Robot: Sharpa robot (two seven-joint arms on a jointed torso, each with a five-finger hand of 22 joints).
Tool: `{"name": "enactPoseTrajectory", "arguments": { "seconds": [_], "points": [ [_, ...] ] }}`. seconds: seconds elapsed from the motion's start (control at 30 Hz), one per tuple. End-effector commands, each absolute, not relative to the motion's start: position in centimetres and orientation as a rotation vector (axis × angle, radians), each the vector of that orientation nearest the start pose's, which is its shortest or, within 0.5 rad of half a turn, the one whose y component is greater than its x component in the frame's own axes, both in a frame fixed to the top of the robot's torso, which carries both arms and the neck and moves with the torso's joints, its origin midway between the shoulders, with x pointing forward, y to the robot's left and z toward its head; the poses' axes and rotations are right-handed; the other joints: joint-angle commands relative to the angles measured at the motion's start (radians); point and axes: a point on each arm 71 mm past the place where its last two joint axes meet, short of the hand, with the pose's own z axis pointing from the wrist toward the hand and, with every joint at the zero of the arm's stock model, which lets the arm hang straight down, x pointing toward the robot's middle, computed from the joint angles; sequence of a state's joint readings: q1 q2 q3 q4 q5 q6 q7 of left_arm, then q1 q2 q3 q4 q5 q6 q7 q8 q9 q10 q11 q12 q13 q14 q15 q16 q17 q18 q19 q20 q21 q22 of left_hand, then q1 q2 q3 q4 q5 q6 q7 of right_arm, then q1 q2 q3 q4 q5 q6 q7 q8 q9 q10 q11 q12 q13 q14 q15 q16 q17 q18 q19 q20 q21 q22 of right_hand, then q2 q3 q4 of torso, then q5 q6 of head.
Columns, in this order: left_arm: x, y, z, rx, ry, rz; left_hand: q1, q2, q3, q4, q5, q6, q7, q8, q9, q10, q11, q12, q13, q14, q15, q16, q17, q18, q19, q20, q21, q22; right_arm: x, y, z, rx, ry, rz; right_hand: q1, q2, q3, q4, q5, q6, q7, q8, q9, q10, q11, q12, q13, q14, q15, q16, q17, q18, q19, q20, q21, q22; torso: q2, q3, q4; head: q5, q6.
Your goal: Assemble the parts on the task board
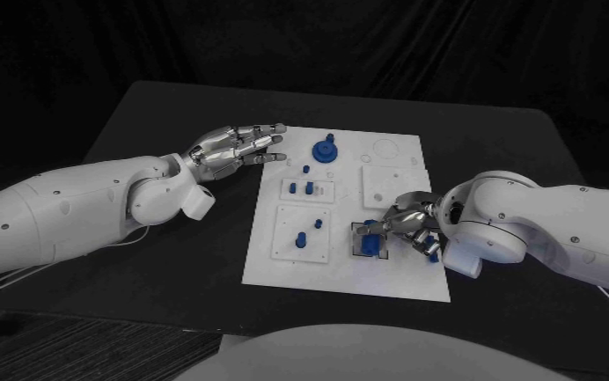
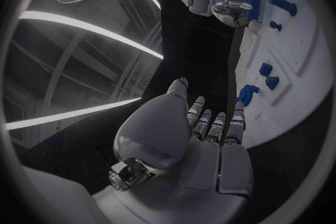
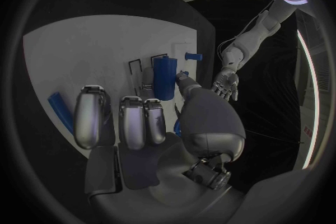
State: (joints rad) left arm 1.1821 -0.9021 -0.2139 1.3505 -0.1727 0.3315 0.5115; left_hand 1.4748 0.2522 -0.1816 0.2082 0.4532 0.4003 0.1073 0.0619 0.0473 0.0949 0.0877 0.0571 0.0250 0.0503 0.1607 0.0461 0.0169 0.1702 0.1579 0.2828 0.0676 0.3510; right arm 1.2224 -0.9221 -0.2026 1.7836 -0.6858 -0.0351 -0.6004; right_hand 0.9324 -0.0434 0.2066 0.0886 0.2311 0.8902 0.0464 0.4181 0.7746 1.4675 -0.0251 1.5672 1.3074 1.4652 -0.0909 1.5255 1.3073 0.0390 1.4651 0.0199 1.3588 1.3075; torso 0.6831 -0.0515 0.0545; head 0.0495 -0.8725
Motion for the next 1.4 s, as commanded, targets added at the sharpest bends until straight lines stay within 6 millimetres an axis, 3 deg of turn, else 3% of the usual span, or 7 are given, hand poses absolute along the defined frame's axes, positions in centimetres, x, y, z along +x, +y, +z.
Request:
{"name": "enactPoseTrajectory", "arguments": {
  "seconds": [0.03,0.17,0.33,0.77,1.07,1.23,1.4],
  "points": [
    [46.4,26.0,-24.5,-0.869,1.788,-1.884,-0.004,0.010,0.002,0.004,0.001,-0.001,0.007,0.006,0.000,0.005,0.003,0.005,0.001,0.003,0.005,0.003,0.001,0.010,0.002,0.001,0.006,-0.001,38.4,-18.6,-26.3,0.511,2.611,0.569,-0.010,-0.012,-0.023,0.006,-0.044,-0.003,0.008,-0.004,-0.002,0.103,0.005,0.004,0.263,0.087,0.009,-0.006,0.170,0.013,0.019,0.008,-0.004,0.193,-0.001,-0.0003,0.0008,0.002,0.000],
    [46.4,26.1,-24.5,-0.870,1.790,-1.882,-0.005,0.011,0.002,0.005,0.000,-0.001,0.007,0.006,0.000,0.005,0.004,0.005,0.001,0.002,0.006,0.003,0.001,0.009,0.002,0.001,0.005,-0.002,38.4,-18.5,-26.3,0.505,2.613,0.576,-0.023,-0.022,-0.064,0.023,-0.118,-0.010,0.010,0.000,-0.001,0.103,0.006,0.004,0.263,0.087,0.009,-0.007,0.169,0.013,0.019,0.009,-0.005,0.193,-0.001,-0.0004,0.0011,0.003,0.000],
    [46.4,26.1,-24.6,-0.871,1.791,-1.881,-0.005,0.011,0.002,0.005,0.000,-0.001,0.007,0.006,0.000,0.005,0.004,0.005,0.001,0.002,0.006,0.003,0.001,0.009,0.002,0.001,0.005,-0.002,38.3,-18.4,-26.3,0.500,2.614,0.583,-0.033,-0.025,-0.099,0.046,-0.166,-0.014,0.009,0.007,0.002,0.103,0.006,0.004,0.263,0.087,0.009,-0.007,0.168,0.013,0.020,0.009,-0.005,0.193,-0.001,-0.0004,0.0006,0.005,0.000],
    [46.3,26.1,-24.7,-0.875,1.797,-1.880,-0.006,0.011,0.002,0.006,-0.001,-0.002,0.008,0.006,0.000,0.005,0.004,0.005,0.001,0.003,0.006,0.003,0.001,0.009,0.002,0.001,0.005,-0.002,38.3,-18.4,-26.2,0.499,2.608,0.597,-0.044,-0.030,-0.152,0.077,-0.178,-0.015,0.008,0.019,0.008,0.103,0.006,0.004,0.263,0.087,0.009,-0.006,0.169,0.013,0.019,0.009,-0.007,0.193,0.000,-0.0003,0.0007,0.010,0.000],
    [46.3,26.3,-24.7,-0.877,1.799,-1.878,-0.008,0.012,0.002,0.007,-0.002,-0.002,0.008,0.006,0.000,0.006,0.005,0.006,0.001,0.003,0.006,0.003,0.001,0.009,0.002,0.001,0.005,-0.003,38.2,-18.7,-25.9,0.518,2.575,0.628,-0.059,-0.007,-0.188,0.120,-0.177,-0.013,0.005,0.034,0.016,0.103,0.004,0.004,0.263,0.087,0.007,-0.006,0.169,0.014,0.019,0.008,-0.009,0.193,0.000,-0.0001,0.0004,0.014,0.000],
    [46.3,26.4,-24.7,-0.879,1.799,-1.876,-0.008,0.012,0.002,0.007,-0.002,-0.002,0.008,0.006,0.000,0.006,0.005,0.006,0.001,0.003,0.006,0.003,0.001,0.009,0.002,0.001,0.005,-0.003,37.5,-19.0,-25.4,0.516,2.559,0.671,-0.049,0.000,-0.191,0.120,-0.170,-0.009,0.004,0.041,0.020,0.103,0.002,0.004,0.263,0.087,0.006,-0.005,0.171,0.014,0.019,0.007,-0.008,0.193,-0.001,-0.0002,0.0005,0.016,0.000],
    [46.2,26.5,-24.8,-0.881,1.797,-1.872,-0.009,0.013,0.002,0.007,-0.003,0.000,0.008,0.007,0.000,0.007,0.005,0.007,0.001,0.003,0.007,0.004,0.001,0.009,0.002,0.001,0.006,-0.002,37.2,-19.5,-24.1,0.489,2.531,0.707,-0.003,0.010,-0.202,0.104,-0.148,-0.011,-0.002,0.070,0.042,0.103,-0.003,0.004,0.263,0.087,0.002,-0.005,0.169,0.014,0.020,0.003,-0.009,0.193,0.000,-0.0001,0.0002,0.015,0.000]
  ]
}}
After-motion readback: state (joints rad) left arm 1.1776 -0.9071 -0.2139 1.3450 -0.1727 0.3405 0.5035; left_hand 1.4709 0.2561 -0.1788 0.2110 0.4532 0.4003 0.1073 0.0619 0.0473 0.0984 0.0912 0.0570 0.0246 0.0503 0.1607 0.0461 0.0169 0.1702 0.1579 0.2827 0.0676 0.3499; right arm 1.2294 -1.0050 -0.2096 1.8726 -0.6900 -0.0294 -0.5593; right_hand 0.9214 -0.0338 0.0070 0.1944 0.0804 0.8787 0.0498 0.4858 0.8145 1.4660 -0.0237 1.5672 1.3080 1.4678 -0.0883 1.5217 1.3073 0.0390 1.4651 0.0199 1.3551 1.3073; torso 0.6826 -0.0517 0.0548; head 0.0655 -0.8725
